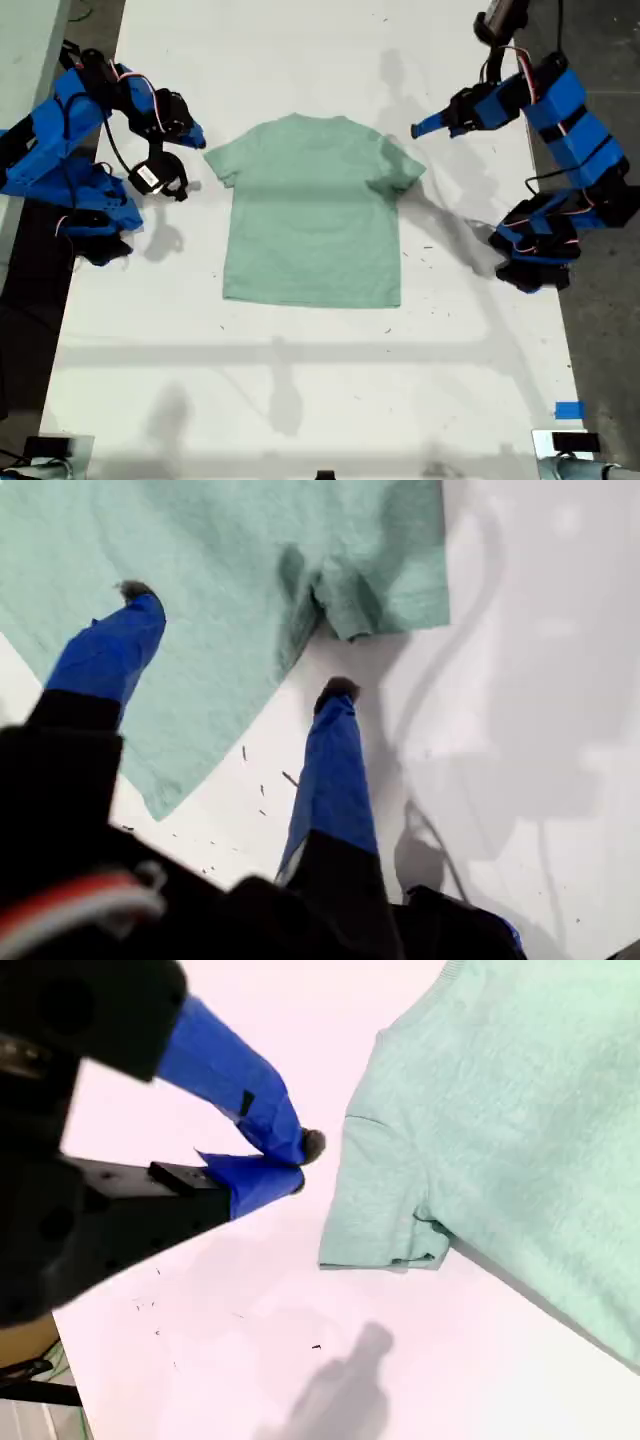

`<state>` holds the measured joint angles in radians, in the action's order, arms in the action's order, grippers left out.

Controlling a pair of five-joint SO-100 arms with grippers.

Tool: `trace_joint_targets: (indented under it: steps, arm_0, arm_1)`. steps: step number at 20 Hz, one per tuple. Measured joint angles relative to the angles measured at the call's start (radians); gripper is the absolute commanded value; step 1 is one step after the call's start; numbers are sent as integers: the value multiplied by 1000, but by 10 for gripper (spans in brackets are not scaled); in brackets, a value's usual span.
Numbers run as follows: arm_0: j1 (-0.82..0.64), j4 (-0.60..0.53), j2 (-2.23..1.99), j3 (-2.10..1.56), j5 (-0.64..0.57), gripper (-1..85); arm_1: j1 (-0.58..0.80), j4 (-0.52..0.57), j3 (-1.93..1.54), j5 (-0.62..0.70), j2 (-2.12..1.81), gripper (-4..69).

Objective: Fold t-shirt

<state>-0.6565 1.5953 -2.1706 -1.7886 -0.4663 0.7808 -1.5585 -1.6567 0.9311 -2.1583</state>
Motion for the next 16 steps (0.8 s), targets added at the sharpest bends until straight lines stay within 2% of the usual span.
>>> trace_joint_targets:
  steps: [3, 11, 16]
  arm_0:
    - [0, 0, 5, 0, -6, 19]
    - [-3, 0, 9, -2, -6, 20]
    - [-12, 0, 17, -8, -15, 21]
  arm_1:
    - [31, 55, -89, 44, -2, 336]
    - [71, 436, -474, 98, 69, 337]
    - [121, 606, -555, 143, 198, 338]
